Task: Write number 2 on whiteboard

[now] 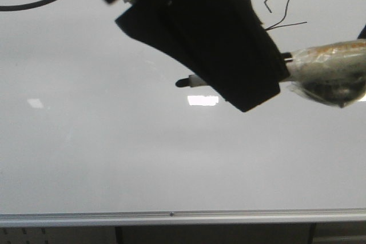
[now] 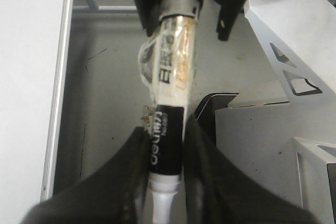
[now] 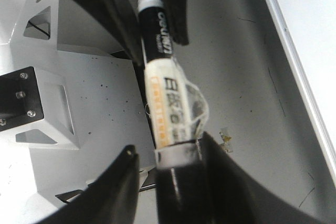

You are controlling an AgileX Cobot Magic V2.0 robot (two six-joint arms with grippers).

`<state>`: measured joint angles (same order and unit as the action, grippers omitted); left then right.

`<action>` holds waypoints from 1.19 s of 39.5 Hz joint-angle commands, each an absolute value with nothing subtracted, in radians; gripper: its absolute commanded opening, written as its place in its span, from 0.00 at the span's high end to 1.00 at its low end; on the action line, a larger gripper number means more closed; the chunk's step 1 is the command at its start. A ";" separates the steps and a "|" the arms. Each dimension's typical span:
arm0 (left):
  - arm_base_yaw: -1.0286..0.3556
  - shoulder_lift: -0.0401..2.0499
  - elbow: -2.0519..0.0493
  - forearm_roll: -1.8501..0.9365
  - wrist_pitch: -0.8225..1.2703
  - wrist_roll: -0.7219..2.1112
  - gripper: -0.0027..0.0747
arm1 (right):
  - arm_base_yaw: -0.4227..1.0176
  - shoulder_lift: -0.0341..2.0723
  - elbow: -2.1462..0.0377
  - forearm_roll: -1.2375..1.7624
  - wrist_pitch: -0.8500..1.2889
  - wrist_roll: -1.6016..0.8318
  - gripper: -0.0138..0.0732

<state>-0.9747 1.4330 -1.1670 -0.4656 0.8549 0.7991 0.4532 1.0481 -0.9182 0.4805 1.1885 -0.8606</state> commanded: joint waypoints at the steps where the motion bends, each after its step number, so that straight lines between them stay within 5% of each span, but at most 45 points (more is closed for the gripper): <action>1: -0.979 1.405 -1.200 -0.500 0.812 0.783 0.85 | 0.450 1.029 -0.950 0.524 1.187 -0.870 0.42; 23: -0.824 1.302 -1.200 -0.386 0.870 0.665 0.85 | 0.178 0.868 -0.948 0.302 1.084 -0.621 0.34; 37: -0.435 1.096 -1.167 -0.067 0.855 0.288 0.85 | 0.088 0.840 -0.939 0.298 1.009 -0.535 0.34; 47: -0.130 1.098 -1.018 -0.109 0.537 0.196 0.85 | 0.088 0.841 -0.939 0.299 0.992 -0.535 0.34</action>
